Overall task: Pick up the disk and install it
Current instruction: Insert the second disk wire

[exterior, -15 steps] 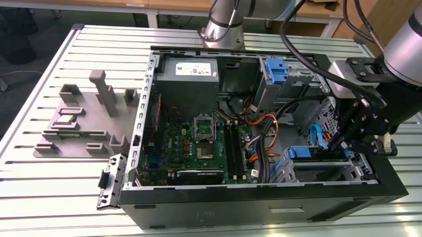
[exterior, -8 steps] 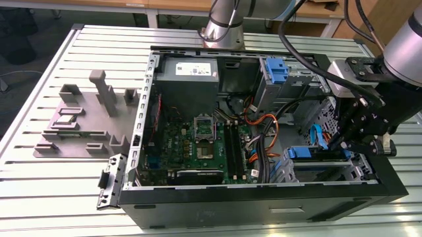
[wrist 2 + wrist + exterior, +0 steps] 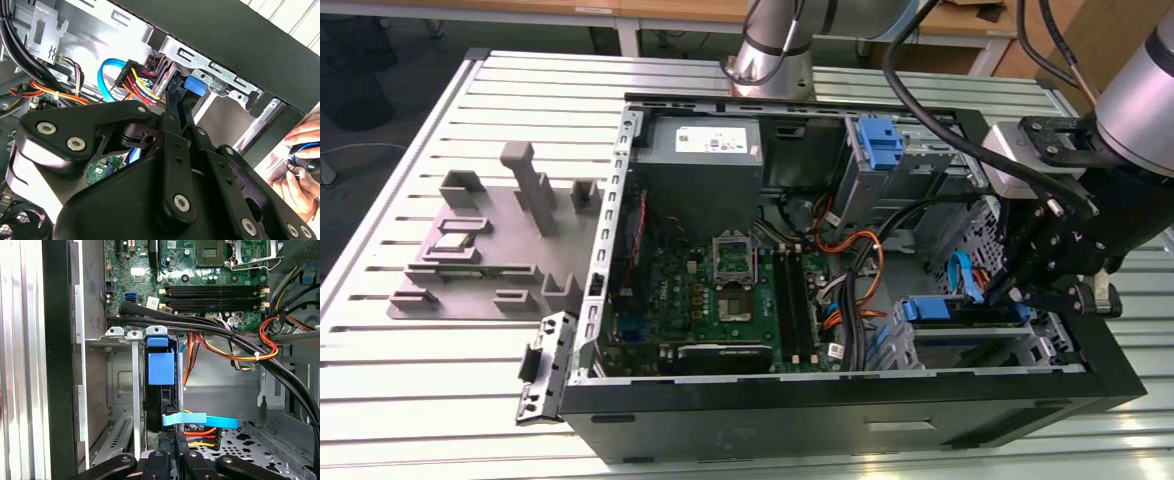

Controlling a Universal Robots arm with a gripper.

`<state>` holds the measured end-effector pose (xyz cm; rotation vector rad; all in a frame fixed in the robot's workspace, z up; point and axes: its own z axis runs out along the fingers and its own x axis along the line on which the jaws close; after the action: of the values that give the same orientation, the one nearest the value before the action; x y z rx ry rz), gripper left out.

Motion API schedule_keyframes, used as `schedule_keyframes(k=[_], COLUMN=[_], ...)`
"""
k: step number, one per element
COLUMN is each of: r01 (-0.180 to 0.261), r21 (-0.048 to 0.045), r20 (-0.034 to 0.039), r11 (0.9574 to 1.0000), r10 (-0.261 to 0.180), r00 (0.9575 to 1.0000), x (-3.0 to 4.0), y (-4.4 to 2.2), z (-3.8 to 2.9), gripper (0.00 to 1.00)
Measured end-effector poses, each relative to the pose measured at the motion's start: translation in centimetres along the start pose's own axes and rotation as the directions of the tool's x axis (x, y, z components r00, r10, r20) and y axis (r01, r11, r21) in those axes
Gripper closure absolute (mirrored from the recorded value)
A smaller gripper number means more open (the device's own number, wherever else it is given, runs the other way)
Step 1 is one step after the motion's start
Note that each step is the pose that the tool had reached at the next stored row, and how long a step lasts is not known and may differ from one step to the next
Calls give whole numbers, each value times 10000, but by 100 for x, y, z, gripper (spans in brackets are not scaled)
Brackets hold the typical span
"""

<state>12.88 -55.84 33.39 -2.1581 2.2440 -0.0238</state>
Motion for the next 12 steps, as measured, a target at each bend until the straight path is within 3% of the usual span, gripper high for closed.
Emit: schedule_keyframes(k=[12], r01=[-20], r21=[0], r20=[-6], r11=[10000], r10=[20], r00=[10000], x=[2], y=[2], z=[58], gripper=[84])
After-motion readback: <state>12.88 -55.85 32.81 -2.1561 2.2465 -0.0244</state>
